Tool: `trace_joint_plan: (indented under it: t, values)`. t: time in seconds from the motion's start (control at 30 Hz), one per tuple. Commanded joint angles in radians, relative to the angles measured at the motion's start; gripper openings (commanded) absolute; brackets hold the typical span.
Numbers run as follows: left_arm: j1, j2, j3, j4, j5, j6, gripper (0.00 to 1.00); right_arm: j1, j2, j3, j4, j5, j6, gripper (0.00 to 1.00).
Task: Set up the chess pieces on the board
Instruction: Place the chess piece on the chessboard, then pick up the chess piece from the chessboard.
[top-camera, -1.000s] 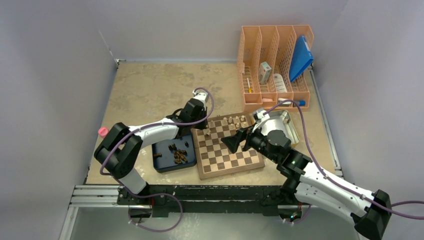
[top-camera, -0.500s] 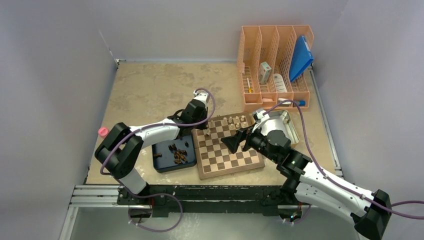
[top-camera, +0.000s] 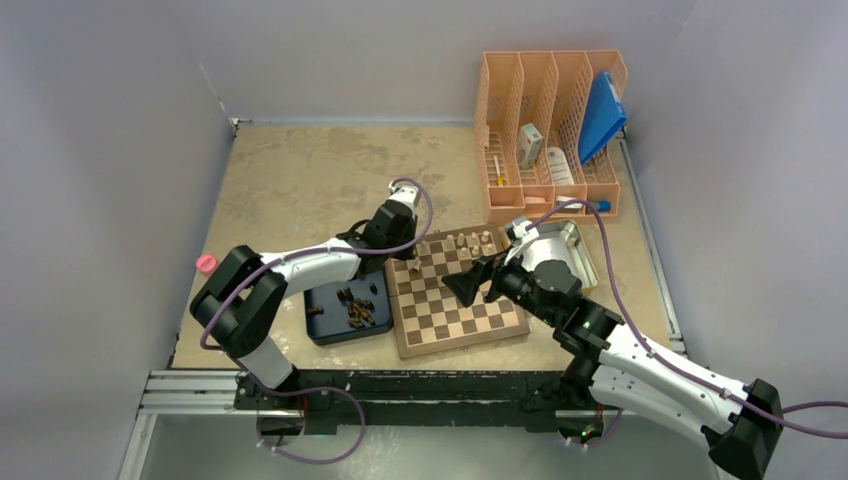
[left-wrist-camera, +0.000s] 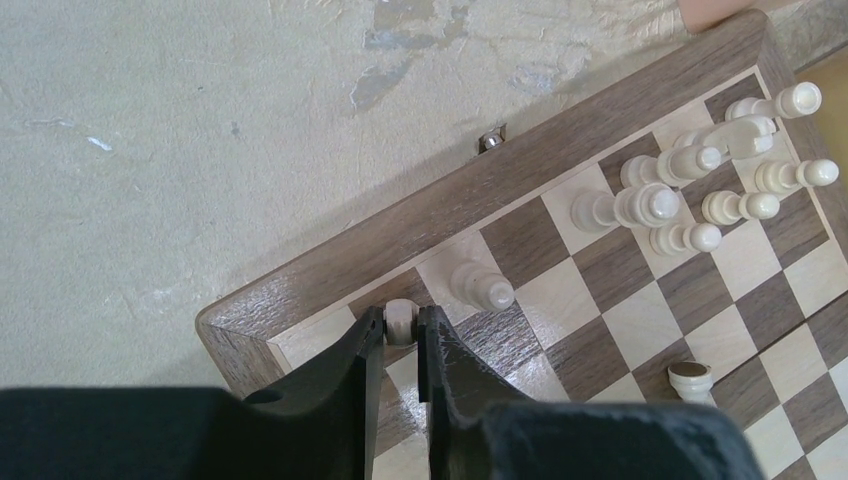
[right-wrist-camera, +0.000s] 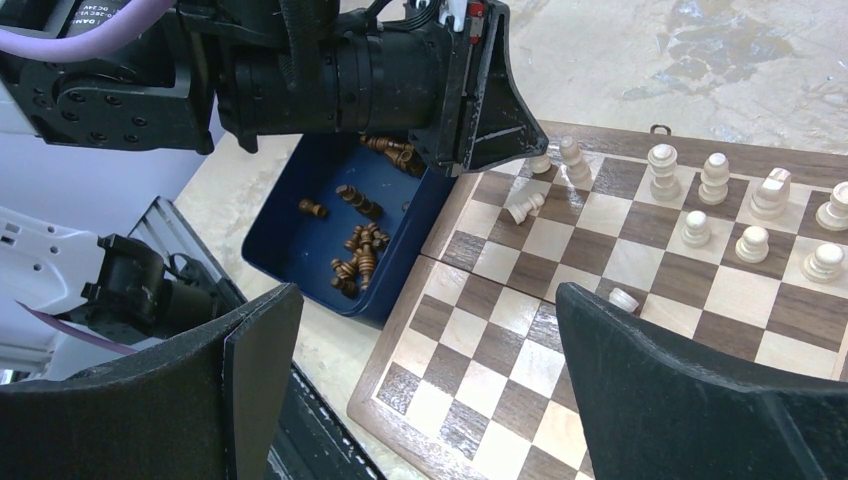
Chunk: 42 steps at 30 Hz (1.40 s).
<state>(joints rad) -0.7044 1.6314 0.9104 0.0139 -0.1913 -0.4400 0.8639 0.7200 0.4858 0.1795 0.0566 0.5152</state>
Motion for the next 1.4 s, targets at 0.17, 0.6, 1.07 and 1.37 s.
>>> trace_joint_plan:
  t: [0.17, 0.6, 1.07, 1.37]
  values:
    - [-0.015, -0.003, 0.013, 0.014, -0.004, 0.022, 0.28, 0.004, 0.005, 0.003, 0.054, -0.016, -0.016, 0.99]
    - [-0.015, -0.091, 0.053, -0.092, -0.004, -0.016, 0.33, 0.004, 0.011, 0.013, 0.046, -0.027, -0.022, 0.99]
    - [-0.019, -0.160, 0.030, -0.169, 0.137, -0.027, 0.27, 0.004, -0.006, 0.011, 0.037, 0.005, -0.009, 0.99]
    - [-0.050, -0.077, 0.038, -0.171, 0.123, -0.013, 0.25, 0.004, -0.009, 0.014, 0.031, 0.029, -0.004, 0.99]
